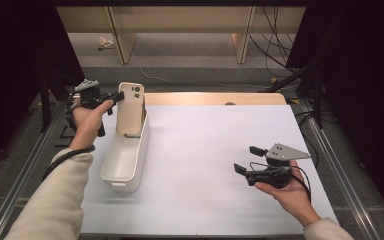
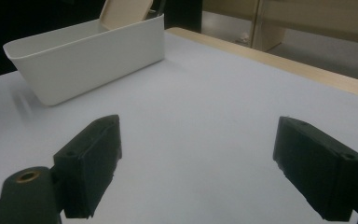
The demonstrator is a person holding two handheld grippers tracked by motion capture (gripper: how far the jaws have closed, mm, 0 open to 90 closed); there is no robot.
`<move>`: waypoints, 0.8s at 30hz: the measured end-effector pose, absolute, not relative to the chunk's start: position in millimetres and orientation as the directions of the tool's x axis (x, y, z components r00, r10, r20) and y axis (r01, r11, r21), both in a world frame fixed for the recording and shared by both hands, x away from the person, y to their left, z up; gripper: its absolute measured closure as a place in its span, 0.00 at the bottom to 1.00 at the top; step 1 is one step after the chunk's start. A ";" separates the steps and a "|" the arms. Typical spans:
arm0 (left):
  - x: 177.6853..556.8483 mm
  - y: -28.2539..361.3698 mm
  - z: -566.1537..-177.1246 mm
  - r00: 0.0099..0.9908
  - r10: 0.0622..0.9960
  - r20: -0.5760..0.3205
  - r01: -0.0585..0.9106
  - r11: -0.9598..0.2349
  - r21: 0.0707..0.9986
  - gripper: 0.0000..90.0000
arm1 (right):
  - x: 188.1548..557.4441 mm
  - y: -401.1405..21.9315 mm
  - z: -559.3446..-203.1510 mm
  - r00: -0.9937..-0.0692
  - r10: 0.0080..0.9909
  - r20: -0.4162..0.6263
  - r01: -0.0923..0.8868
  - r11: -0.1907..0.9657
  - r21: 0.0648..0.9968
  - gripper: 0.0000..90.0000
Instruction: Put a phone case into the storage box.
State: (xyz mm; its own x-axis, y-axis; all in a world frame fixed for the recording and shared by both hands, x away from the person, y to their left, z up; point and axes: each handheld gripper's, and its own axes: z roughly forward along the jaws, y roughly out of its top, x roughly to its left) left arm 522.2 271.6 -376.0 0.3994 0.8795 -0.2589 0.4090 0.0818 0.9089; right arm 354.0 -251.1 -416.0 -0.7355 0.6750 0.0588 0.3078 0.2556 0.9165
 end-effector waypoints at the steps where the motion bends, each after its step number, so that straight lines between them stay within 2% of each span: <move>1: 522.4 271.7 -377.4 0.397 0.880 -0.260 0.412 0.083 0.908 0.91 | 354.0 -251.1 -416.0 -0.736 0.675 0.059 0.308 0.255 0.917 0.18; 17: 528.2 272.1 -401.6 0.378 0.876 -0.301 0.453 0.109 0.885 0.90 | 354.2 -250.9 -416.5 -0.737 0.673 0.057 0.307 0.258 0.916 0.18; 24: 530.8 270.3 -410.4 0.348 0.891 -0.292 0.473 0.102 0.875 0.83 | 353.9 -250.8 -416.3 -0.738 0.673 0.056 0.306 0.260 0.916 0.18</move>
